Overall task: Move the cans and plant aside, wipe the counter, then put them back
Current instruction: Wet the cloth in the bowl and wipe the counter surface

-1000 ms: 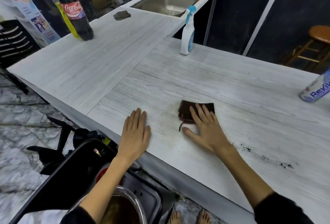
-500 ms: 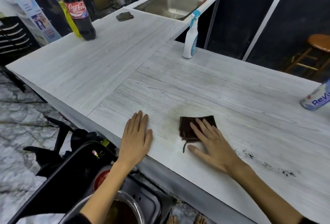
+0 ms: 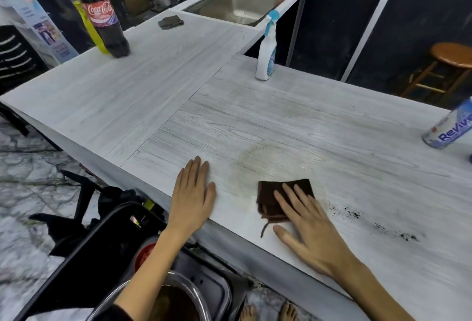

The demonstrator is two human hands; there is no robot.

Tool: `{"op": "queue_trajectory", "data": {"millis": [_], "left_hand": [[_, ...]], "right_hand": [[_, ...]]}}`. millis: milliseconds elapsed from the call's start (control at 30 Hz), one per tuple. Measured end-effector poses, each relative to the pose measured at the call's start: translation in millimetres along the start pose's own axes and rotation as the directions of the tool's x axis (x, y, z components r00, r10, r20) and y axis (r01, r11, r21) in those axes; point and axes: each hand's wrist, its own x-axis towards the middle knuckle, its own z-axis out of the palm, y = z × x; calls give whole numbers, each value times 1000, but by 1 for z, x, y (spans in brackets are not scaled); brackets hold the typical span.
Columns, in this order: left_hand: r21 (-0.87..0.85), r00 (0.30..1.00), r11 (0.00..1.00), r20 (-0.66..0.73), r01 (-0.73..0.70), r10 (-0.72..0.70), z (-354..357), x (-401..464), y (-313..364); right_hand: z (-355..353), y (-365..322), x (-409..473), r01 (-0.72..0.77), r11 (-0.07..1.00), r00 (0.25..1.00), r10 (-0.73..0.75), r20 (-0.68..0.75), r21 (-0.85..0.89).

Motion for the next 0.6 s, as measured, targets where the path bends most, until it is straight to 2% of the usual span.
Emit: {"op": "queue_trajectory", "data": {"millis": [133, 233, 333, 400, 500, 600], "left_hand": [[5, 999, 999, 9, 41, -41, -4, -2, 9], [-112, 997, 990, -4, 80, -81, -4, -18, 34], [-204, 1000, 979, -2, 0, 0, 1, -36, 66], [-225, 999, 974, 7, -36, 38, 5, -41, 81], [-222, 995, 972, 39, -77, 87, 8, -39, 96], [-170, 986, 976, 67, -139, 152, 16, -37, 111]], "right_hand": [[-10, -7, 37, -156, 987, 988, 156, 8, 44], [-5, -21, 39, -155, 988, 988, 155, -7, 20], [4, -24, -10, -61, 998, 998, 62, -11, 16], [5, -10, -48, -52, 998, 998, 53, -22, 35], [-9, 28, -78, -170, 985, 984, 172, -39, 34], [-28, 50, -56, -284, 957, 958, 286, -19, 60]]}}
